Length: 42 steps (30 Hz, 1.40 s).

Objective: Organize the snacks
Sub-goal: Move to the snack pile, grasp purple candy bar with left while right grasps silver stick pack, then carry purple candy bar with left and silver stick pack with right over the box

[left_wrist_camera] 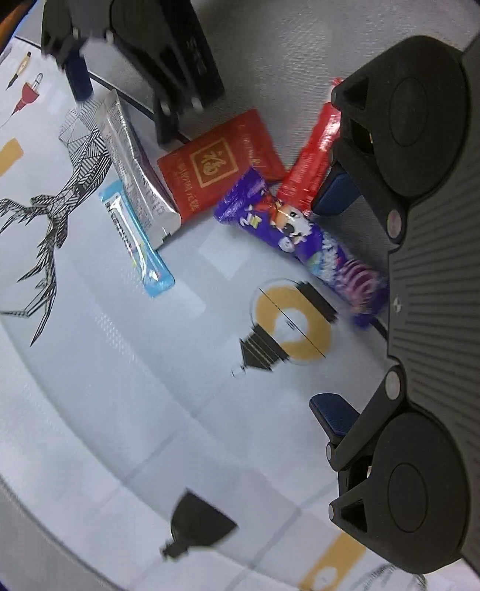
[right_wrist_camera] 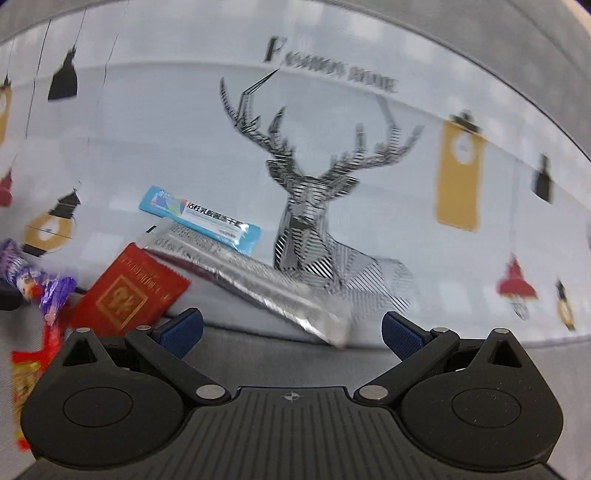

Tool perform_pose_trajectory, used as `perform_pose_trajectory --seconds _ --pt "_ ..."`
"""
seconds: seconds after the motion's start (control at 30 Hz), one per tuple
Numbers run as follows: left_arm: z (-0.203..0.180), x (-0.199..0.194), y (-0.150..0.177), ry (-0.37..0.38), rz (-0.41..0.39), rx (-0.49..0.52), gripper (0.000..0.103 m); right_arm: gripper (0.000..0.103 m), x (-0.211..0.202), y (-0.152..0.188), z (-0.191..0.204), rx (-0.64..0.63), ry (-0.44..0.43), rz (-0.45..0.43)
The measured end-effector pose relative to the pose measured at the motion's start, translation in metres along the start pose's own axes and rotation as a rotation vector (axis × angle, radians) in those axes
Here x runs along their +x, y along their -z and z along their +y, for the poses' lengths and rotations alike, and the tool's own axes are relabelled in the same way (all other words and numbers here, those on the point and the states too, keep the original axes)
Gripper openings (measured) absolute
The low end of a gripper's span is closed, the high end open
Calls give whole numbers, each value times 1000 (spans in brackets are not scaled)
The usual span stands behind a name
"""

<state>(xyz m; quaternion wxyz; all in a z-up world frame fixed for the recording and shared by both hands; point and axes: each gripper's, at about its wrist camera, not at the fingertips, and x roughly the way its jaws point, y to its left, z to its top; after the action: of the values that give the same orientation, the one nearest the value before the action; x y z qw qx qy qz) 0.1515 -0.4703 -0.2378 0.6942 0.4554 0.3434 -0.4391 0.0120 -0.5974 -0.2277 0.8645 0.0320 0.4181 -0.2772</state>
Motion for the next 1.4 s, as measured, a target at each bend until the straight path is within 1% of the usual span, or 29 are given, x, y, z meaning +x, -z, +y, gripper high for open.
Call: perform_pose_trajectory --seconds 0.07,0.1,0.2,0.23,0.27,0.3,0.33,0.37,0.4,0.47,0.57,0.6,0.63,0.7,0.73,0.83,0.93,1.03,1.13,1.23,1.4 --pt "-3 7 -4 21 11 13 103 103 15 -8 2 -4 -41 22" --pt "-3 8 -6 23 2 15 103 103 19 -11 1 13 -59 19" --pt "-2 8 -9 46 -2 -25 102 103 32 -18 -1 76 -115 25" --pt "0 7 -8 59 -9 -44 95 103 34 -20 -2 88 -127 26" --pt "2 5 -7 86 -16 -58 74 102 36 -21 -3 92 -135 25" --pt "4 0 -6 130 -23 -75 54 101 37 -21 -3 86 -140 25" --pt "6 -4 -4 157 -22 -88 15 97 35 -21 -3 76 -149 26" --pt "8 -9 -2 149 -28 -101 15 77 32 -21 -3 73 -176 18" --pt "11 -14 2 149 -51 -125 14 55 27 -20 -2 72 -202 2" --pt "13 -23 11 146 -62 -153 13 45 17 -16 1 75 -185 -2" --pt "13 -38 21 139 -62 -180 13 35 5 -4 5 77 -153 -3" --pt "14 -47 26 136 -69 -188 13 28 -1 0 5 103 -149 5" --pt "13 -57 31 138 -77 -200 13 25 -7 4 4 134 -154 11" --pt "12 -73 38 152 -88 -230 13 10 -20 14 2 197 -159 18" --pt "11 -85 44 160 -88 -248 13 8 -29 20 1 234 -163 23" --pt "5 -116 59 175 -99 -283 13 7 -56 46 1 329 -151 32" --pt "-6 -153 79 168 -126 -298 13 7 -82 68 5 384 -129 40" --pt "-16 -188 98 156 -152 -310 13 7 -121 89 5 470 -141 29" --pt "-21 -223 120 168 -180 -332 13 7 -163 101 11 518 -149 -7" --pt "-24 -262 145 162 -216 -360 13 7 -209 110 21 562 -172 -54" --pt "-26 -319 188 144 -259 -412 13 7 -288 117 56 542 -197 -136"
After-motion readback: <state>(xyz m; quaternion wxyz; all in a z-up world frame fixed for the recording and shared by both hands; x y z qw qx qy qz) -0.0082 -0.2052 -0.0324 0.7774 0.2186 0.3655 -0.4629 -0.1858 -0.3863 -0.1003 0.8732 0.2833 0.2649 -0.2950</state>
